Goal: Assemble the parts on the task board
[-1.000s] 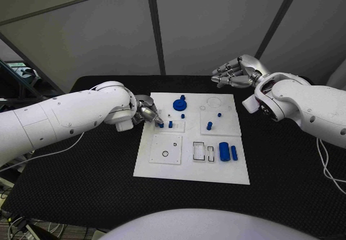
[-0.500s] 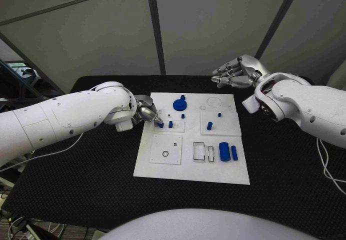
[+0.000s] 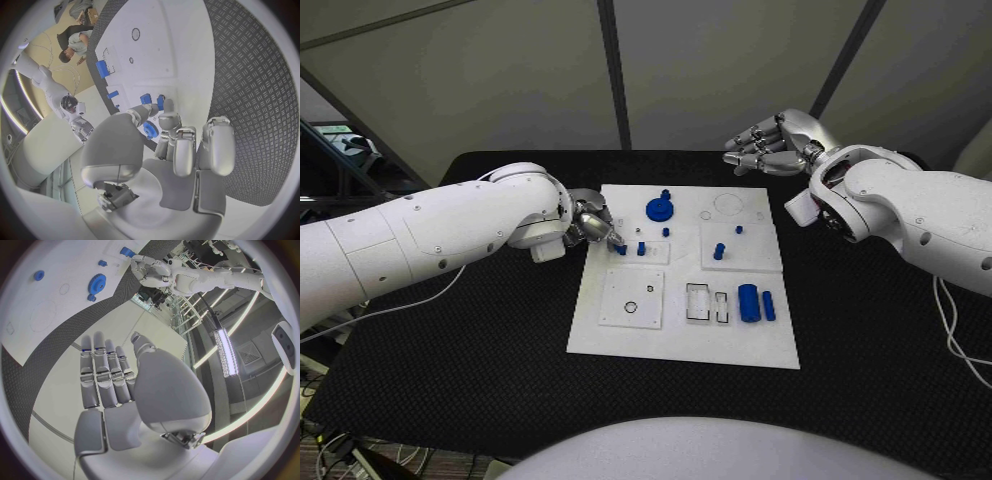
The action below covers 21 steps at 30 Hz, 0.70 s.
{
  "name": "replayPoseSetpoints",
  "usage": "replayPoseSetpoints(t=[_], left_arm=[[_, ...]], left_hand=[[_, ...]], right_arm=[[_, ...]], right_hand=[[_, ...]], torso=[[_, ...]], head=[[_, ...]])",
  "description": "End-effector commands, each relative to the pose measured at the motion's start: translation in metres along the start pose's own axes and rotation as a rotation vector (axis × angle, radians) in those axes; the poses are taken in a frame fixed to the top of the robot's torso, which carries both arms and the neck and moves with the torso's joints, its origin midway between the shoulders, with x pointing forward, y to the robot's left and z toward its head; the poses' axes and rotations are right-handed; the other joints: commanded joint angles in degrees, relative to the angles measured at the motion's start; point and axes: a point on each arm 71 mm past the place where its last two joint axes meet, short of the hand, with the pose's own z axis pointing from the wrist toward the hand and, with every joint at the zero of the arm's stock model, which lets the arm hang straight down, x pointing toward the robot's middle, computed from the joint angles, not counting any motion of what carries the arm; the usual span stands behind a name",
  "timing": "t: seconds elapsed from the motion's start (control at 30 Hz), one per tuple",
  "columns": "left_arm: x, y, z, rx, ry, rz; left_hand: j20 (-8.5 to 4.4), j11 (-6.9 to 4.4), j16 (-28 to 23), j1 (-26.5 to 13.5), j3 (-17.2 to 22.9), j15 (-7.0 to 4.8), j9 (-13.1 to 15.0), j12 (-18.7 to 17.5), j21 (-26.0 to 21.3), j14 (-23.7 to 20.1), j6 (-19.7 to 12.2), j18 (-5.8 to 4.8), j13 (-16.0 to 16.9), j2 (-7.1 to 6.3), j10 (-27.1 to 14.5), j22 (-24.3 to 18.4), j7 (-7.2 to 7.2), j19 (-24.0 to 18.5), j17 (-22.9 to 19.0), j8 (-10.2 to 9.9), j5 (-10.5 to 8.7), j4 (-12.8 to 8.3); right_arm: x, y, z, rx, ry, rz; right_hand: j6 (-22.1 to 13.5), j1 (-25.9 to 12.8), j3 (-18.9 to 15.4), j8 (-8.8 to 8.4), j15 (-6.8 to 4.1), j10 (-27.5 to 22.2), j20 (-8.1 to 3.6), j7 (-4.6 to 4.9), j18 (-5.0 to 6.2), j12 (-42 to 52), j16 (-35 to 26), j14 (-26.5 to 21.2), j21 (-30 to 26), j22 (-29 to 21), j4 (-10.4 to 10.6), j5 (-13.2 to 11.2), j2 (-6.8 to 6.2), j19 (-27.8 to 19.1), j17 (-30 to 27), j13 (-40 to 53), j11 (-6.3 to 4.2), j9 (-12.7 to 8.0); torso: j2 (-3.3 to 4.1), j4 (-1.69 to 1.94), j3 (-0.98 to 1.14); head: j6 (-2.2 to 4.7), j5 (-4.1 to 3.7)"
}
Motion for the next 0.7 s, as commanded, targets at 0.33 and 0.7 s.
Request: replayPoseSetpoints(t=[0.33, 0.7], left_arm=[[0.0005, -0.0009, 0.0010, -0.012, -0.017, 0.041], [0.0017, -0.0049, 0.0008, -0.007, -0.029, 0.082]], left_hand=[[-0.37, -0.39, 0.1, -0.1, 8.0, -0.34, 0.1, 0.1, 0.3, 6.0, 0.6, 0.06, 0.0, 0.29, 0.9, 5.3, -0.05, 2.2, 15.1, 0.1, 0.37, -8.4], [-0.37, -0.40, 0.1, -0.1, 8.0, -0.35, 0.1, 0.1, 0.4, 6.0, 0.6, 0.05, 0.0, 0.25, 1.0, 5.4, -0.05, 2.2, 15.1, 0.1, 0.39, -8.5]], right_arm=[[0.0001, 0.0016, 0.0004, -0.009, 0.007, 0.000], [0.0002, 0.0015, 0.0003, -0.009, 0.012, 0.001]], right_hand=[[-0.3, -0.5, -0.3, 0.04, 0.01, -0.4, 0.22, -0.20, 0.68, 0.3, -0.2, -0.2, -0.3, -0.1, -0.1, 0.2, -0.11, 0.1, -0.1, -0.1, -0.01, 0.0], [-0.3, -0.6, -0.4, 0.05, 0.02, -0.4, 0.24, -0.20, 0.68, 0.4, -0.2, -0.2, -0.5, -0.1, -0.1, 0.2, -0.07, 0.2, -0.1, -0.1, -0.01, 0.0]], torso=[[0.01, -0.01, 0.02], [0.01, 0.02, 0.00]], head=[[-0.14, -0.09], [-0.22, -0.24]])
